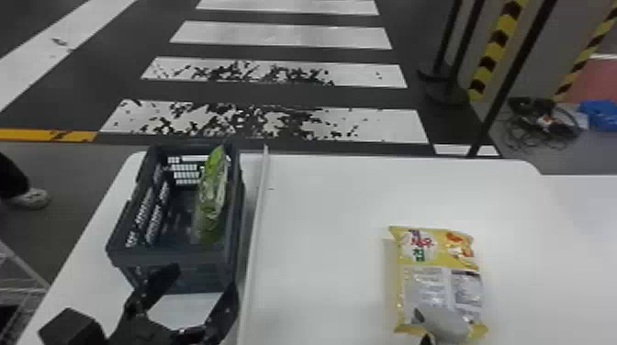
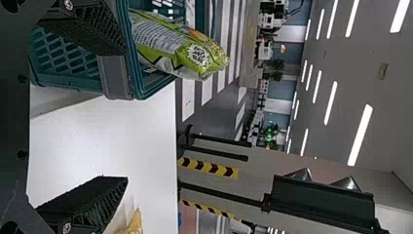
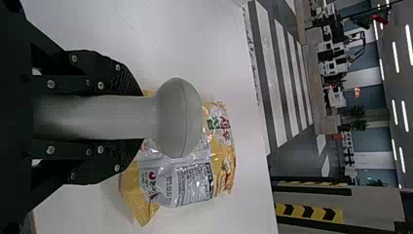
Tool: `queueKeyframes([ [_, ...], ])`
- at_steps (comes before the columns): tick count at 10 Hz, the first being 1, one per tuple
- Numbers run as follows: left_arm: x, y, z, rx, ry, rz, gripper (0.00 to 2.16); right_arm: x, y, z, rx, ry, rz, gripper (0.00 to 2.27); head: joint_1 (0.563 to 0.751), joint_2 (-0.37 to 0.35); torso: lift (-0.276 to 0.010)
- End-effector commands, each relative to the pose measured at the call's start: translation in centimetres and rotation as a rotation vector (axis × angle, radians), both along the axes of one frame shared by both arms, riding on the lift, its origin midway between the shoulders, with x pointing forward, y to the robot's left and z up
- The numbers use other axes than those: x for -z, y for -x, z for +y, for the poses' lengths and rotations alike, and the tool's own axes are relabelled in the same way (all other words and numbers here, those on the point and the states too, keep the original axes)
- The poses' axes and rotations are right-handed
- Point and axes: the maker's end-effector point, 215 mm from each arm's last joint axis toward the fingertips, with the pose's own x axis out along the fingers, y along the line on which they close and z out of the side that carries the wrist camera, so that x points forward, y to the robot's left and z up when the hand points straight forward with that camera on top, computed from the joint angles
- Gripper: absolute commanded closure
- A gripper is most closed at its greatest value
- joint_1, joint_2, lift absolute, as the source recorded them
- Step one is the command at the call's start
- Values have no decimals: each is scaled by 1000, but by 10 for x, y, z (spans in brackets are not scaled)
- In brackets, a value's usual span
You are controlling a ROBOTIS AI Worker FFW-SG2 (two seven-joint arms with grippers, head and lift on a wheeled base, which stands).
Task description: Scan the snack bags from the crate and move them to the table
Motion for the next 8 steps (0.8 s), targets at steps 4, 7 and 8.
queueKeyframes([
  [4, -2, 4, 4, -6, 2, -4, 80, 19, -15, 5, -14, 9, 5, 2240, 695, -13, -95],
  [7, -4, 3, 7, -12, 9, -9, 80, 27, -13, 4, -15, 14, 11, 2240, 695, 2, -95],
  [8, -4, 3, 7, -12, 10, -13, 80, 27, -15, 4, -14, 12, 5, 2240, 695, 3, -95],
])
